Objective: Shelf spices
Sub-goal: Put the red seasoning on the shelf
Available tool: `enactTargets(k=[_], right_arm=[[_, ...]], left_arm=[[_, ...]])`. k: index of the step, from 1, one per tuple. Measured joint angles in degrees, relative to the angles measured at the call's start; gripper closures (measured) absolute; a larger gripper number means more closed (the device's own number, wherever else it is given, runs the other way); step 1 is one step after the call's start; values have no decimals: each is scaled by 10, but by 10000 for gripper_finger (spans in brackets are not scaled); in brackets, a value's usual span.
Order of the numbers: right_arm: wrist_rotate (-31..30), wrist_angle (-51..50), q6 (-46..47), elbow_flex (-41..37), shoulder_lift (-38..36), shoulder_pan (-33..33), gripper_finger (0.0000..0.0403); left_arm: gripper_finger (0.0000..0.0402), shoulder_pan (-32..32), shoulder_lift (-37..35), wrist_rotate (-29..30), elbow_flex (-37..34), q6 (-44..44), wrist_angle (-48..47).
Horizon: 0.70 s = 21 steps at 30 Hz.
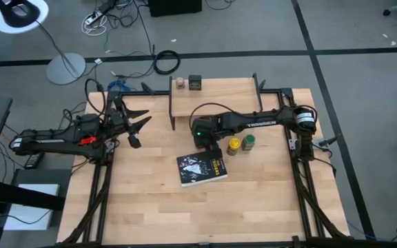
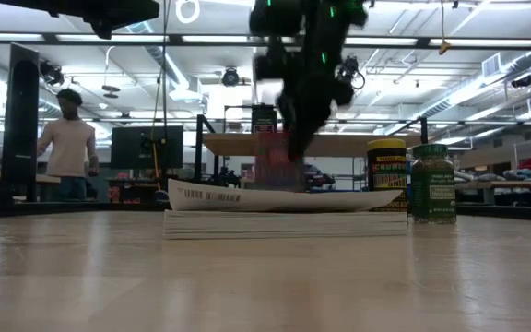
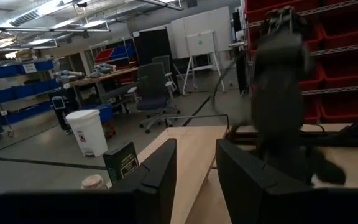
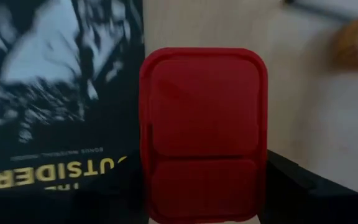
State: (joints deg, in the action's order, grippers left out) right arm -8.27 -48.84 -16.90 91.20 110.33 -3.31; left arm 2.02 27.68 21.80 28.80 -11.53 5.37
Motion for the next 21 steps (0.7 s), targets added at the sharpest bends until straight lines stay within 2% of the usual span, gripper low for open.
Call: enactTargets(k=[6,11,15,21], right_arm=[[-53,-103,-32,169,-1,14,194],[-70,-175,-56,285,-2,-30,194],[-42,-212,-71,329,-2,-100,194],[30,-238,-94,332,-1,-216,194]], left_arm=[[284,0,0,0,0,0,-2],[284,0,0,0,0,0,-3],[284,0,0,0,0,0,-3],[284,0,0,0,0,4,-2]])
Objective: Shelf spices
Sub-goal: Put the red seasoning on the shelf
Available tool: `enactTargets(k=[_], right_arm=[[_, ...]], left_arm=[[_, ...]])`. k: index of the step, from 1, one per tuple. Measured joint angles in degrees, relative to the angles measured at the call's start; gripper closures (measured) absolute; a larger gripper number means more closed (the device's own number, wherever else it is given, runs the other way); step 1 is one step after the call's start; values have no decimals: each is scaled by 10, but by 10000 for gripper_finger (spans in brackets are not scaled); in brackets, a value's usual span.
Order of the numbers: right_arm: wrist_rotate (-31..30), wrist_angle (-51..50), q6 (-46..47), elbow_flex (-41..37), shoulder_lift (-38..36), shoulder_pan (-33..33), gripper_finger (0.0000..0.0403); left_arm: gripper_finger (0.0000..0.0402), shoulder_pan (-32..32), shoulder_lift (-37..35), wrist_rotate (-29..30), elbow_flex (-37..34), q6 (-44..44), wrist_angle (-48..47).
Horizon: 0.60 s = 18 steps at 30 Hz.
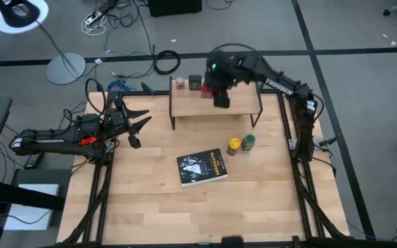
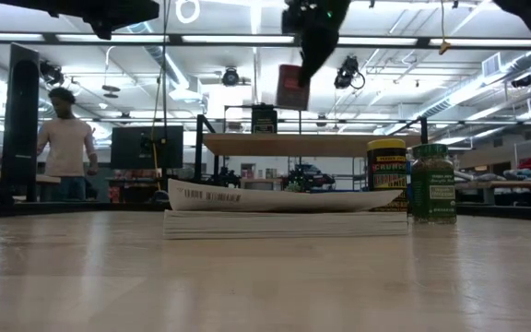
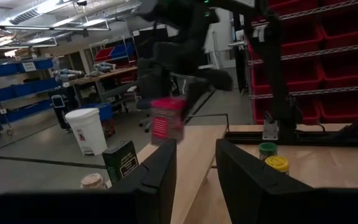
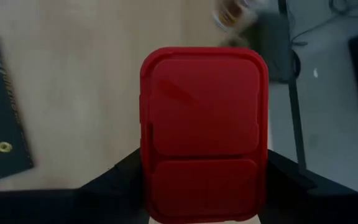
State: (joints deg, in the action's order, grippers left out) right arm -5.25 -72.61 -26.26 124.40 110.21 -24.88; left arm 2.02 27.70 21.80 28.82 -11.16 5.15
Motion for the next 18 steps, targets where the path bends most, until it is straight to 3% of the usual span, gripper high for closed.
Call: enactTargets(k=[5,18], right_arm=[[56,8,-22,-5,2,-59,194],[68,65,-69,-79,3,-106,194]], left_arm=[[284,0,0,0,0,0,1],[284,0,0,0,0,9,7]])
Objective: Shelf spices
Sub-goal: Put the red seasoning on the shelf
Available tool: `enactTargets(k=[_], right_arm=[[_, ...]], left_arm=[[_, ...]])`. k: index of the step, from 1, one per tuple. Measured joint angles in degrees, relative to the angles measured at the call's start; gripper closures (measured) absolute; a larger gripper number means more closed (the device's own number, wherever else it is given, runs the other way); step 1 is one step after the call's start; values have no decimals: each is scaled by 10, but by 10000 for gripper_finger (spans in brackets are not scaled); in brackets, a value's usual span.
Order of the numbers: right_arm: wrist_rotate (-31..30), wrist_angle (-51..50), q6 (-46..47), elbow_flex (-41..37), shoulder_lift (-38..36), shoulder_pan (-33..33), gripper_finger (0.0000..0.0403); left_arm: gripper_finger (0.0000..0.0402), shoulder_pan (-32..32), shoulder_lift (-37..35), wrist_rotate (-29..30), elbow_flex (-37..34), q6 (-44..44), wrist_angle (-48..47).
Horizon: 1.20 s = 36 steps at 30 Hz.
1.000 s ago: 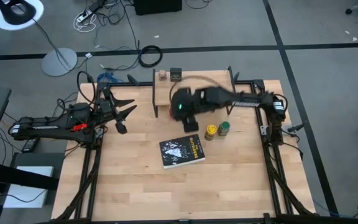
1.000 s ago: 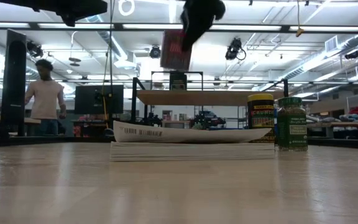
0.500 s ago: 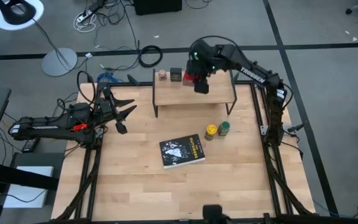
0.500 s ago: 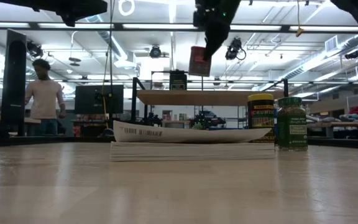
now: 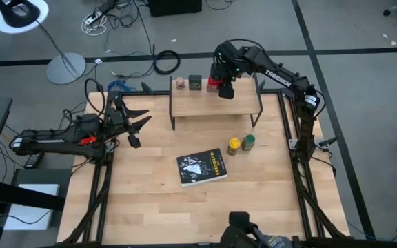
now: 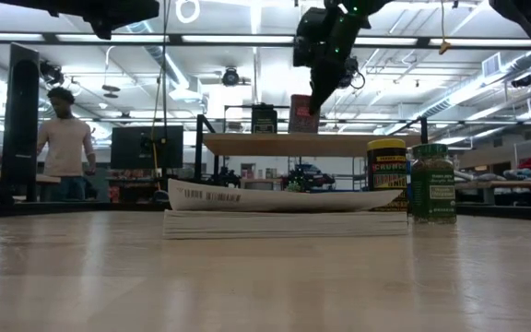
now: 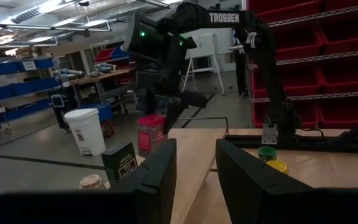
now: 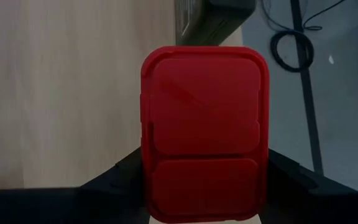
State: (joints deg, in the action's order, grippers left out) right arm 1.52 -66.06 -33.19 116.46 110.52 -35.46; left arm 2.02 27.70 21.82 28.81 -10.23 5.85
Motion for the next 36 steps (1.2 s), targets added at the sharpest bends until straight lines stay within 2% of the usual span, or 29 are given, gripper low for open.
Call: enactTargets(k=[13,21,29,36], right_arm=[[5,6,6,-10,0,-6,193],[10,37,21,-10,0,5,138],[-32,35,15,-10,-3,13,144],[-36,27,12,-2,-7,19,145]], left_arm=[[284,0,0,0,0,1,0],[284,0,0,0,0,1,-1],[284,0,0,0,0,1,-6],[284,0,0,0,0,1,-10]])
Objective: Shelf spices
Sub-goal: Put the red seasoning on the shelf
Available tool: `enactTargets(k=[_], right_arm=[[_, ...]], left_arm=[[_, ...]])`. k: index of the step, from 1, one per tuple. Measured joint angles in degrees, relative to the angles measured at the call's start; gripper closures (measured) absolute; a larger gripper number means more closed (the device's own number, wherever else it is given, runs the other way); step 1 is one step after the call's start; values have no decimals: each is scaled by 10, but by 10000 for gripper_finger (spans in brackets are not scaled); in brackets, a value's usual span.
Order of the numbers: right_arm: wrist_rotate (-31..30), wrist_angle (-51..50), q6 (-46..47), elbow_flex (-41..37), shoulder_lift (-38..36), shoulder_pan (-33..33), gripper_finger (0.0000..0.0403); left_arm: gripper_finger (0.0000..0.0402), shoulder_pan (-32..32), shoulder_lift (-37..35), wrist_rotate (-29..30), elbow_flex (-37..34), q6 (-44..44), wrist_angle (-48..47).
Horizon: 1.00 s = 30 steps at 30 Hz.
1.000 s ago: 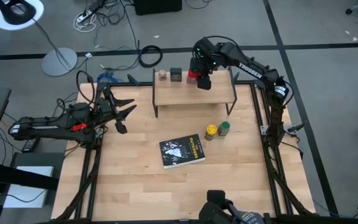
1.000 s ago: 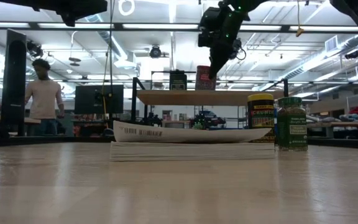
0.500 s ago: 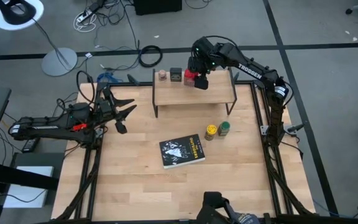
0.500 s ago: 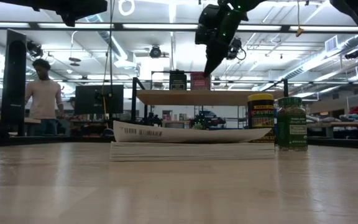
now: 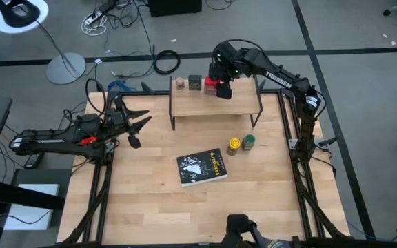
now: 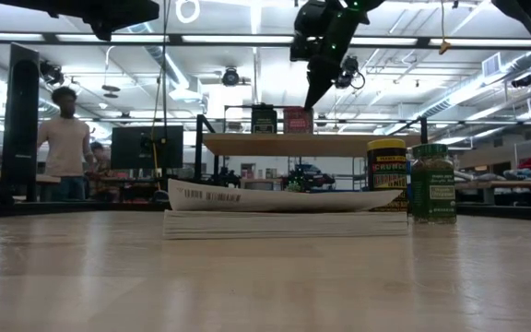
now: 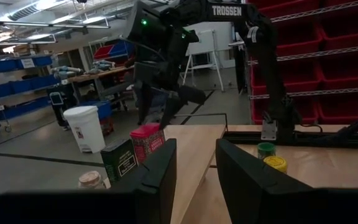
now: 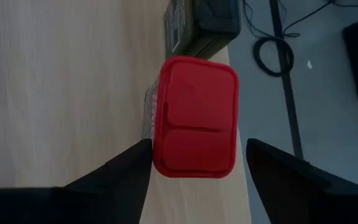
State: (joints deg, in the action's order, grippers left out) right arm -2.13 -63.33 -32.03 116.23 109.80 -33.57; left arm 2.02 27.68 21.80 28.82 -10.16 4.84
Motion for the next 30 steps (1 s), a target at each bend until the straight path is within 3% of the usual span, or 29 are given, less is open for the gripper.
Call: enactTargets(k=[13,17,23,30], right_arm=[[5,24,-21,0,-4,85,174],[1,21,-43,0,-4,111,229],[-31,-11,-49,-14,-3,99,386],[-67,-1,-26,-63,-3,56,400]], left_arm=[[284,0,0,0,0,-15,-1],[284,0,0,0,0,-15,-1],[284,0,0,0,0,-15,-2],[284,0,0,0,0,-15,-2]])
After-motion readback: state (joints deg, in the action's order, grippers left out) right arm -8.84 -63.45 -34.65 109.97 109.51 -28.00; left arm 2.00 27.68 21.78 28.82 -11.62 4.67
